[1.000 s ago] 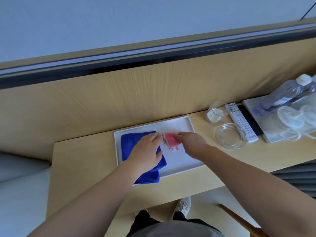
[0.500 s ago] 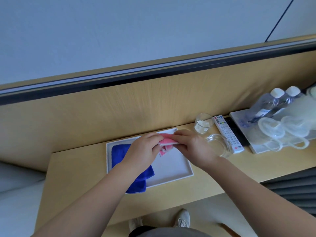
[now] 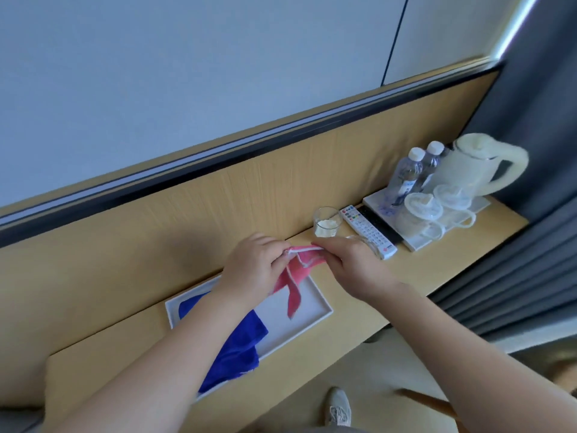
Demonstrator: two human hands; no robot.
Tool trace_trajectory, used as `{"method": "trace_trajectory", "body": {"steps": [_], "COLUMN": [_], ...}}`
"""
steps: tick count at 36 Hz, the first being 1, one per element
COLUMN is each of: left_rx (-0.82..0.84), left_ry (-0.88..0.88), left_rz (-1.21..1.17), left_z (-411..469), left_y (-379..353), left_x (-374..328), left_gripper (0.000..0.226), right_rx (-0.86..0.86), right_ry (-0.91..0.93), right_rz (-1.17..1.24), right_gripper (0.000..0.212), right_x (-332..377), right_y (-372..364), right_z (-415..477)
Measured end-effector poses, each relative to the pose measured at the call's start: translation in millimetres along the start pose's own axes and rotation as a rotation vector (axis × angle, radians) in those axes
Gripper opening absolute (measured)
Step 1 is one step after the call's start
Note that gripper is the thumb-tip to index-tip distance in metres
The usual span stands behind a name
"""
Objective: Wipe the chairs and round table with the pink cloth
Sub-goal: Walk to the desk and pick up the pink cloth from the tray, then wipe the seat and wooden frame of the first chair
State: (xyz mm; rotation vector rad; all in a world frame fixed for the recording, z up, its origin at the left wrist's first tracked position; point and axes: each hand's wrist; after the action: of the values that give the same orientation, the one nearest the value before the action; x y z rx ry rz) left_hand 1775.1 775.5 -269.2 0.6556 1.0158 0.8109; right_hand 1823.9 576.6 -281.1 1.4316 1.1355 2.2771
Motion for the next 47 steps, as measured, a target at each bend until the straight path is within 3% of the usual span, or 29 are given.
{"method": "trace_trajectory", "body": {"steps": [5, 9, 14, 19, 25, 30, 32, 37, 43, 45, 47], "left_rx": [0.072, 0.099, 0.220, 0.396, 0.568, 0.650, 0.673, 0.604, 0.681, 0.684, 0.688], "left_ry": [-0.044, -0.115, -0.185, -0.252, -0.312, -0.322, -0.322, -0.221, -0.075, -0.047, -0.046], "left_rz": [-0.164, -0.302, -0.387, -0.501, -0.566, -0.627, -0.646, -0.615, -0.592, -0.594, -0.546], "left_z": [-6.7, -13.0, -26.2, -42.7, -62.4, -83.6, -95.1, -127.2, -197.3, -203.7, -219.0], "left_y": [3.4, -0.3, -18.9, -38.2, -61.4, -77.3, -86.6, -117.8, -158.5, -166.1, -175.4], "left_x": [1.9, -0.3, -20.7, -58.9, -110.8, -159.6, -179.6, -236.2, -338.5, -347.9, -369.1], "left_gripper": [0.021, 0.022, 0.019, 0.025, 0.018, 0.029, 0.027, 0.036, 0.045, 0.041, 0.029], "right_rx": [-0.106, -0.151, -0.298, -0.421, -0.600, -0.788, -0.832, -0.775, -0.567, -0.533, -0.480], "right_ry": [-0.064, -0.169, -0.366, -0.570, -0.846, -0.963, -0.993, -1.002, -1.031, -1.045, -1.073], "right_rz": [-0.042, -0.084, -0.158, -0.173, -0.125, -0.066, 0.018, 0.259, 0.027, -0.029, -0.108], "right_gripper": [0.012, 0.044, 0.040, 0.034, 0.050, 0.052, 0.063, 0.092, 0.089, 0.085, 0.068], "right_x": [19.7, 33.7, 50.3, 56.4, 48.7, 46.3, 44.9, 41.5, 23.1, 20.0, 16.0], "right_y": [-3.5, -4.5, 1.7, 11.6, 15.5, 27.1, 31.5, 45.6, 66.5, 66.0, 74.4], "right_z": [-29.8, -64.8, -110.8, -164.5, -225.7, -275.9, -298.0, -369.5, -498.4, -509.0, -534.4]}}
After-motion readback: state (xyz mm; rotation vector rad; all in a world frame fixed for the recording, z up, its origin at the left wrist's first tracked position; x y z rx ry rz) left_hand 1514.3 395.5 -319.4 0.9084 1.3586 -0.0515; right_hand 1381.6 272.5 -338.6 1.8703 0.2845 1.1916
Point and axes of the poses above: each hand's wrist, its own z-axis towards the middle knuckle, its own y-axis out of the back of the hand, x = y × z, and after that the axes turned 5 degrees about -x, right-handed
